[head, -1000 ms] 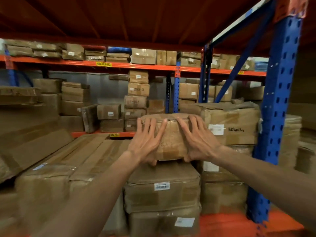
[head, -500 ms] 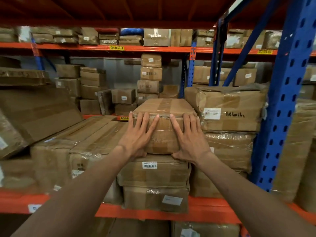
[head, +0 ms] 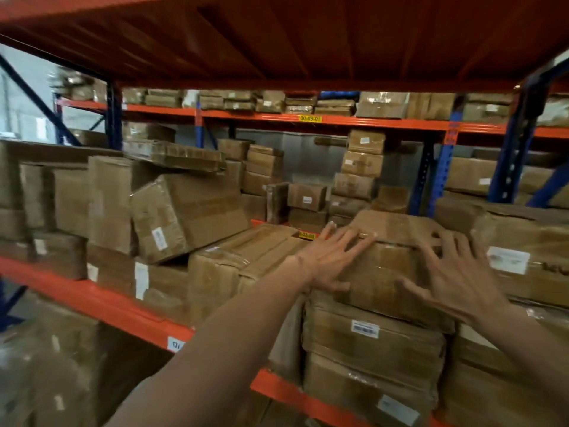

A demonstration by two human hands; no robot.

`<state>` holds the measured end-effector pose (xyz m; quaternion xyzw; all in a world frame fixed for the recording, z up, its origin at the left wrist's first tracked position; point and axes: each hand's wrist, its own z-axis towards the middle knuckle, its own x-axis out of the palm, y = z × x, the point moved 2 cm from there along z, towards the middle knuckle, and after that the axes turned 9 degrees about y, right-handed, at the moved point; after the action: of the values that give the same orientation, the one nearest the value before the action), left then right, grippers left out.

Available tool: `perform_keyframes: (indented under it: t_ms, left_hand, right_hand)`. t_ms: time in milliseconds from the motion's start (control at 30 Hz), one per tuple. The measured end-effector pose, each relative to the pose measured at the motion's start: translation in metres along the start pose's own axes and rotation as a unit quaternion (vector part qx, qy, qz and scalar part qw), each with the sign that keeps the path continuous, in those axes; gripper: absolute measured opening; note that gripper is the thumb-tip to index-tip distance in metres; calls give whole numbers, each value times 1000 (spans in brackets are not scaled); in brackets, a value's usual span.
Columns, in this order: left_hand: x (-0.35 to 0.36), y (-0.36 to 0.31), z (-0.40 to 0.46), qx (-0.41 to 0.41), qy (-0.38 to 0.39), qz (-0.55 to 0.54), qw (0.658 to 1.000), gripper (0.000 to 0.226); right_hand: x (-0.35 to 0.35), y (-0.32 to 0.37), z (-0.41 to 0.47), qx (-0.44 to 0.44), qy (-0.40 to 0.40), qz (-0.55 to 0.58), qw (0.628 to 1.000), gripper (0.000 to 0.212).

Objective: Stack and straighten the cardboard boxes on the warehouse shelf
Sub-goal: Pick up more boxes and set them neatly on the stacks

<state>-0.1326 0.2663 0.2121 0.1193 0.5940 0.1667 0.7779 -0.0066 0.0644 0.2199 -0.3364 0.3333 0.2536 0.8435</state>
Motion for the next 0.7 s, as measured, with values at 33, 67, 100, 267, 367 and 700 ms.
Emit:
perform_keyframes:
  t_ms: [33,67,100,267,367,700]
  left_hand:
    - [2,14,-5,-6,-8,1,1000,111]
    - [5,28,-11,-18,-16,7,1000,110]
    - [8,44,-17,-34,-22,16,999,109]
    - [22,136,-67,-118,-58,53,990,107]
    - [22,207,-101,-201,-93,67,973,101]
    - [17,425,-171,-493,-170,-159,839,132]
  right_hand:
    - [-7,6,8,-1,-6,1,1000,87]
    - [-12,14,16,-6,-13,0,1000,86]
    - [-16,24,25,-16,-23,-1,1000,86]
    - [-32,107,82,-77,-76,4,994,84]
    - [-38,170,128,-90,-62,6,994,82]
    - [-71,349,292,-21,43,275,960,84]
